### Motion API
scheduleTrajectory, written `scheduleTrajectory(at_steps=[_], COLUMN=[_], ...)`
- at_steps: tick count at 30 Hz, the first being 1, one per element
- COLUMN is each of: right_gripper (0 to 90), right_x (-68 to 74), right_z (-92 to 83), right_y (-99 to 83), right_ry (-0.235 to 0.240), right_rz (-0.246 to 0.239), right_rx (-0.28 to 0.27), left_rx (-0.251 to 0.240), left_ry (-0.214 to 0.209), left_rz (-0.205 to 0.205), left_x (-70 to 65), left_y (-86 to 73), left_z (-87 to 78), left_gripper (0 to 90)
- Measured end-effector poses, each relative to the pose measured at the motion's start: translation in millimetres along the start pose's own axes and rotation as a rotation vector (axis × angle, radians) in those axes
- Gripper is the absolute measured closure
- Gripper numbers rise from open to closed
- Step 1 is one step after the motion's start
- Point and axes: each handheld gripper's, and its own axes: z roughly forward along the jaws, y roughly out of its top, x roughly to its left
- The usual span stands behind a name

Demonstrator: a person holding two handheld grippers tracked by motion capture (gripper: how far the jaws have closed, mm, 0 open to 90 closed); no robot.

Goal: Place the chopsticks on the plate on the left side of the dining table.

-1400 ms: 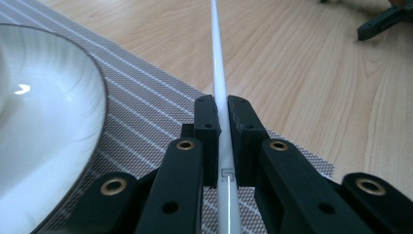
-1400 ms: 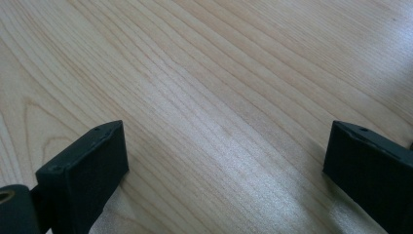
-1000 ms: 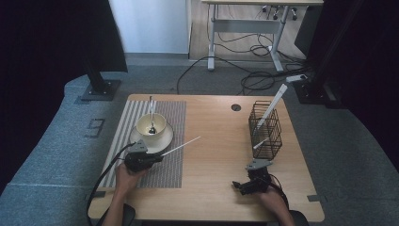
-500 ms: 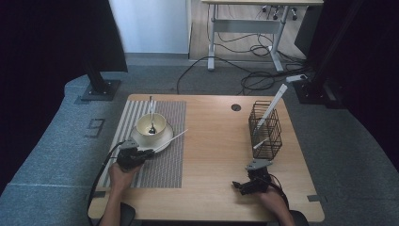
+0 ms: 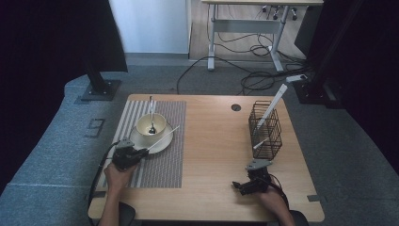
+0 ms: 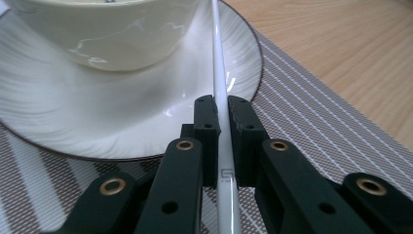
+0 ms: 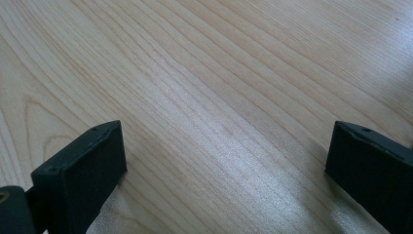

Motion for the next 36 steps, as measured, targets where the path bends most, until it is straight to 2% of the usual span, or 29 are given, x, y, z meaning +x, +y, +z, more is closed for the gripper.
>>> scheduleTrajectory(at_steps=[9, 14, 18, 19, 25, 36], right_gripper=[0.3, 0.1, 0.1, 0.1, 0.1, 0.0], right_x=[0.0, 0.0, 0.0, 0.0, 0.0, 0.0], right_z=[0.0, 0.1, 0.1, 0.1, 0.1, 0.2], right_y=[0.0, 0.0, 0.0, 0.0, 0.0, 0.0], right_ry=[0.0, 0.001, 0.001, 0.0, 0.0, 0.001], right_rz=[-0.001, -0.001, -0.001, -0.001, -0.001, -0.001], right_rx=[0.0, 0.0, 0.0, 0.0, 0.0, 0.0], left_rx=[0.005, 0.026, 0.042, 0.049, 0.056, 0.07], left_ry=[0.03, 0.029, 0.048, 0.062, 0.087, 0.093], left_rz=[-0.034, -0.041, -0.027, -0.02, -0.014, -0.002], left_x=[3.6, 4.2, 3.7, 4.1, 6.4, 7.8], left_y=[-1.4, 0.9, 2.6, 3.2, 3.5, 2.9], left_z=[-1.4, -2.4, -3.6, -4.2, -6.2, -10.3], left_gripper=[82.9, 77.9, 76.5, 77.4, 81.7, 82.8])
